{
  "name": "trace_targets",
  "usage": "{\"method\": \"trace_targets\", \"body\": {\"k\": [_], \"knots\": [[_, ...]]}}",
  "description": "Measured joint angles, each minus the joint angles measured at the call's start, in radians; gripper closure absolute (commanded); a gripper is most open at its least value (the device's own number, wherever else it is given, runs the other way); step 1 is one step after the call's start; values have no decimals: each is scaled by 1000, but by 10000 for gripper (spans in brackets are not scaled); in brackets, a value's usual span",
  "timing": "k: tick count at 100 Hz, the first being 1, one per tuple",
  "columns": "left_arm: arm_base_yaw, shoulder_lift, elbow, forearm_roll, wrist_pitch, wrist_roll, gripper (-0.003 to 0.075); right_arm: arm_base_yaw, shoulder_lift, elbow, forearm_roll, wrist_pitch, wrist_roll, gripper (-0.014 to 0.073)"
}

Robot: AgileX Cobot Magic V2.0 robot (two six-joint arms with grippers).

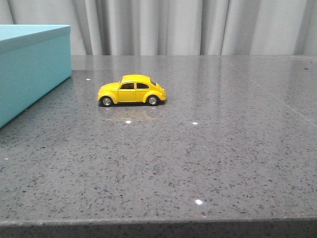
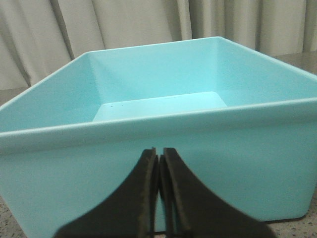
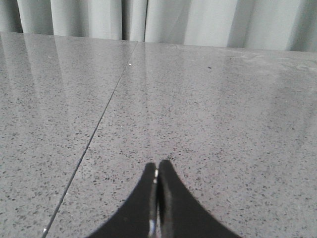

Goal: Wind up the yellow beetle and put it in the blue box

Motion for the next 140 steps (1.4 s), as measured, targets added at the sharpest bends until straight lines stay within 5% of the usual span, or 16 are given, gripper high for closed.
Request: {"method": "trace_targets", "body": {"k": [113, 140], "knots": [[0, 0, -5, -2, 0, 0, 740, 0, 0, 0, -93, -39, -30, 708], [0, 0, -186, -54, 89, 0, 740, 0, 0, -63, -93, -170, -30, 708]]}}
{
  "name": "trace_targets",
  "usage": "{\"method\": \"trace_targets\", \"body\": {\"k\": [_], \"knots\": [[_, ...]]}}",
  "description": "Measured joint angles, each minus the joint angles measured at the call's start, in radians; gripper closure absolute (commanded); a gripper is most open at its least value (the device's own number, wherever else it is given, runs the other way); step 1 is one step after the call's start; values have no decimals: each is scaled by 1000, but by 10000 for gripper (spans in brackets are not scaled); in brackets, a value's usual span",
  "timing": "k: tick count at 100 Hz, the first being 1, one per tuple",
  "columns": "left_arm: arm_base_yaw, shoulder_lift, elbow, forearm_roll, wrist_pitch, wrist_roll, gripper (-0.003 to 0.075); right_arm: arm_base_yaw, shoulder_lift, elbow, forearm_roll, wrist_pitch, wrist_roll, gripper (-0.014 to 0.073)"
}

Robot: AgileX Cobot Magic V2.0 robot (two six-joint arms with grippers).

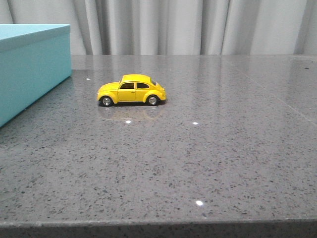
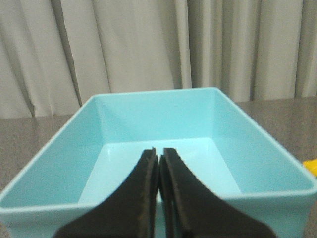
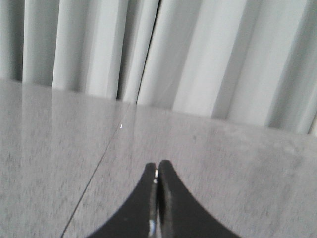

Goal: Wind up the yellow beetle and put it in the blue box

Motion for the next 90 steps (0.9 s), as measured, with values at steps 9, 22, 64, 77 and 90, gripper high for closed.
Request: {"method": "trace_targets", "body": {"k": [9, 22, 64, 77, 90], "knots": [[0, 5, -100, -9, 94, 0, 740, 0, 8, -113, 2, 77, 0, 708], [0, 91, -243, -29, 243, 0, 740, 0, 98, -301, 7, 247, -1, 708], [0, 522, -672, -193, 678, 0, 740, 0, 512, -824, 204, 773, -1, 708], [0, 602, -735, -219, 718, 0, 740, 0, 594, -850, 256, 805, -1, 708], [0, 648, -741, -223, 740, 0, 740, 0, 636, -850, 265, 813, -1, 708]]}}
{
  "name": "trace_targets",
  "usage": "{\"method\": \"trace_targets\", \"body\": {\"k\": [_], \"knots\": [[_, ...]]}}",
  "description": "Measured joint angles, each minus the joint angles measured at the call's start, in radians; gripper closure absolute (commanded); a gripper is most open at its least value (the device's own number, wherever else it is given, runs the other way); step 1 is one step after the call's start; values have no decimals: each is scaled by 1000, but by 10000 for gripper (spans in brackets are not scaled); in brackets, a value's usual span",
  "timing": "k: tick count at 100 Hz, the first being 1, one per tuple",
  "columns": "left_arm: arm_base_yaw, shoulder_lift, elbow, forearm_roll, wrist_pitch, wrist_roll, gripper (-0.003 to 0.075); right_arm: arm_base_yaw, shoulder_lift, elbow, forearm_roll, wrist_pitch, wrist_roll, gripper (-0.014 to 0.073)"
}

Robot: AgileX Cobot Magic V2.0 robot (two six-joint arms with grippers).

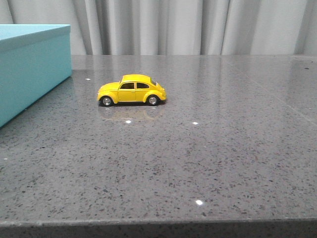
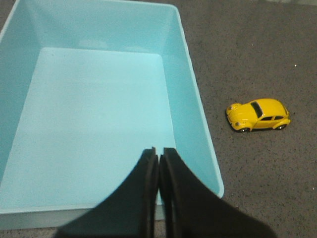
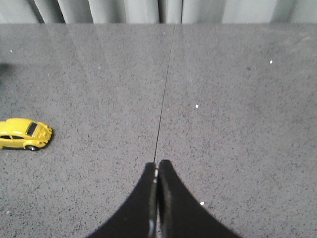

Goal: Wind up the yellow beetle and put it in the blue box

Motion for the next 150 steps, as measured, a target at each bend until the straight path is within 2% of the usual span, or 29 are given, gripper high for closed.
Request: {"method": "trace_targets", "body": {"k": [19, 29, 34, 50, 56, 61, 70, 105, 126, 150], "knots": [[0, 12, 0, 0, 20, 0, 739, 0, 20, 0, 2, 15, 0, 702], [0, 12, 0, 0, 20, 2, 715, 0, 20, 0, 2, 19, 0, 614], [0, 12, 0, 0, 22, 16, 671, 0, 20, -1, 2, 23, 0, 534], [0, 12, 0, 0, 29, 65, 431, 0, 20, -2, 2, 24, 0, 237], [0, 12, 0, 0, 31, 70, 319, 0, 20, -2, 2, 24, 0, 172], [0, 12, 0, 0, 31, 72, 256, 0, 20, -2, 2, 16, 0, 141], [0, 12, 0, 0, 31, 76, 204, 0, 20, -2, 2, -20, 0, 138], [0, 12, 0, 0, 27, 76, 206, 0, 29, -2, 13, -93, -2, 141], [0, 12, 0, 0, 27, 76, 207, 2, 101, -2, 24, -120, -10, 141], [0, 12, 0, 0, 27, 76, 207, 132, 211, -2, 26, -225, -13, 141]]}}
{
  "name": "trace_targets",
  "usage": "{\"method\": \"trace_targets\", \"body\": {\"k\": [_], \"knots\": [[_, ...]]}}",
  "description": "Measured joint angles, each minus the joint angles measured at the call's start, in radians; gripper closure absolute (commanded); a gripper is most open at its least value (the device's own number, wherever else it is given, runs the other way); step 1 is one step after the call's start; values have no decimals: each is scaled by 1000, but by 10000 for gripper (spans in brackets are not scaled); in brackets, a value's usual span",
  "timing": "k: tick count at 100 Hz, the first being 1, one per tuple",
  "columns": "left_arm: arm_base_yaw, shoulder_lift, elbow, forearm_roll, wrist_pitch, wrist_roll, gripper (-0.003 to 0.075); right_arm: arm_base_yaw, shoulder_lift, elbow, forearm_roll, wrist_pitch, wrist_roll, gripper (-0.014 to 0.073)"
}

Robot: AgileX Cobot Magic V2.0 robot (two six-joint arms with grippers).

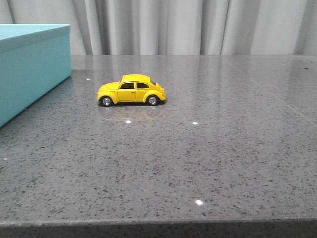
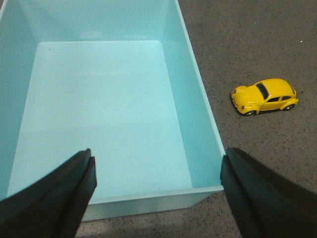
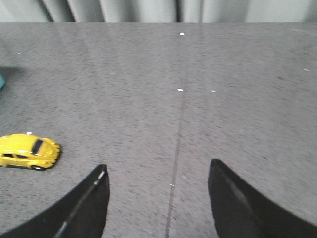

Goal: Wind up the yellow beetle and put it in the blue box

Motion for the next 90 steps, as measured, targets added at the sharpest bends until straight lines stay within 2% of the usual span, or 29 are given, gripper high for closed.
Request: {"method": "trace_targets", "body": {"k": [16, 41, 76, 90], "knots": [[0, 0, 0, 0, 0, 0, 207, 117, 80, -1, 2, -49, -2, 141], [0, 0, 0, 0, 0, 0, 207, 235, 259, -65, -3, -87, 46, 141], [0, 0, 0, 0, 0, 0, 208, 454, 578, -301, -141, -130, 259, 141], [0, 0, 0, 0, 0, 0, 208, 519, 706, -423, -292, -73, 413, 141]]}}
